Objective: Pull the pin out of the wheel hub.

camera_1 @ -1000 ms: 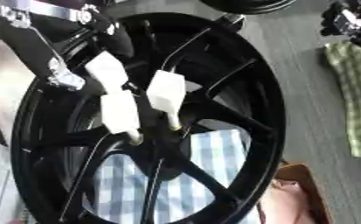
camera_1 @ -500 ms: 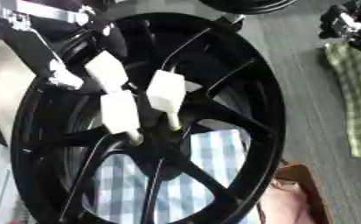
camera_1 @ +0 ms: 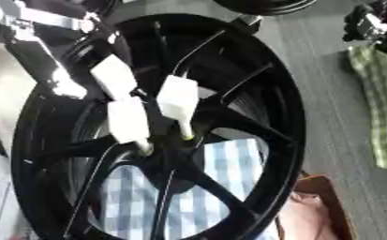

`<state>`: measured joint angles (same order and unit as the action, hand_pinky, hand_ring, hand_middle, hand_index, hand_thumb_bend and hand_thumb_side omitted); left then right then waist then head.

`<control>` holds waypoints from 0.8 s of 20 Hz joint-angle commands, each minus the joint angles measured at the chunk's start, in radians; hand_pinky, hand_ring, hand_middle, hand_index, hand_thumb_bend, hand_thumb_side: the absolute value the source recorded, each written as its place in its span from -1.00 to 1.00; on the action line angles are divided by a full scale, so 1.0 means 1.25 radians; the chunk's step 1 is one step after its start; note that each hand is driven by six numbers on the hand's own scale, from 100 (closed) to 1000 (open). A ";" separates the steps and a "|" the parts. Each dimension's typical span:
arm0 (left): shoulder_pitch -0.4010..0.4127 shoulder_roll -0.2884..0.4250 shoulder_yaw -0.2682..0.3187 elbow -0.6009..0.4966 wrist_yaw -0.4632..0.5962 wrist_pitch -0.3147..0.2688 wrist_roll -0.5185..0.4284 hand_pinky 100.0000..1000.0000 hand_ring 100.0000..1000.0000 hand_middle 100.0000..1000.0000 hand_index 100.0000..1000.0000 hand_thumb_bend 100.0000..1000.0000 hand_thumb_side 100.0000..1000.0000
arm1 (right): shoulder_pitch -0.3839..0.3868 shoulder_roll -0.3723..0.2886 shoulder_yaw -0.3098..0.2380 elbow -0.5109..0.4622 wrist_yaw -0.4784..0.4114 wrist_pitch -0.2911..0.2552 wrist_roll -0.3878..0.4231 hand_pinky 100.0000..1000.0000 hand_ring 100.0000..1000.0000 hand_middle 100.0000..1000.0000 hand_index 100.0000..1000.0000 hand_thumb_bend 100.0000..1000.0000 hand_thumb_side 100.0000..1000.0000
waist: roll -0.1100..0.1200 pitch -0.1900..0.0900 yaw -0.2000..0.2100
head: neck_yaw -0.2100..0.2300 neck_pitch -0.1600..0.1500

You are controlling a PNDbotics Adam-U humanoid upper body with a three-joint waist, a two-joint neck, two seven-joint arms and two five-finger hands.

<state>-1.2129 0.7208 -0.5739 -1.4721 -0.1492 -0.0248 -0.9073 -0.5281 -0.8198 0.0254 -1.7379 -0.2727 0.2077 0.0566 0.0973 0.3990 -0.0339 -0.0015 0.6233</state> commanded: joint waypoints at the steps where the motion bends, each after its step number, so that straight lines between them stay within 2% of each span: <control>1: -0.012 0.016 0.020 -0.004 0.000 -0.005 0.000 0.66 0.58 0.42 0.60 -0.56 -0.66 | -0.009 -0.017 -0.008 -0.006 0.005 0.000 -0.003 0.63 0.24 0.09 0.22 -1.00 -0.05 | -0.006 -0.016 0.000 | 0.002 -0.006; 9: -0.018 0.013 0.029 -0.011 0.012 0.001 0.000 0.63 0.52 0.29 0.51 -0.62 -0.64 | -0.005 -0.012 -0.008 -0.002 0.005 0.001 -0.004 0.63 0.24 0.09 0.22 -1.00 -0.04 | -0.007 -0.016 0.002 | 0.003 -0.006; 13: -0.019 0.012 0.030 -0.014 0.022 0.008 0.000 0.57 0.41 0.06 0.34 -0.69 -0.64 | -0.004 -0.011 -0.009 -0.002 0.004 0.001 -0.006 0.63 0.24 0.09 0.22 -1.00 -0.04 | -0.007 -0.015 0.002 | 0.004 -0.006; 16: -0.020 0.011 0.032 -0.015 0.026 0.010 0.000 0.47 0.17 -0.22 0.09 -0.82 -0.73 | -0.003 -0.011 -0.009 -0.002 0.004 0.001 -0.007 0.64 0.25 0.09 0.22 -1.00 -0.03 | -0.008 -0.015 0.001 | 0.005 -0.007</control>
<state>-1.2145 0.7193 -0.5559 -1.4780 -0.1228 -0.0161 -0.9067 -0.5257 -0.8130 0.0253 -1.7364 -0.2728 0.2105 0.0515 0.0960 0.3990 -0.0325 -0.0005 0.6226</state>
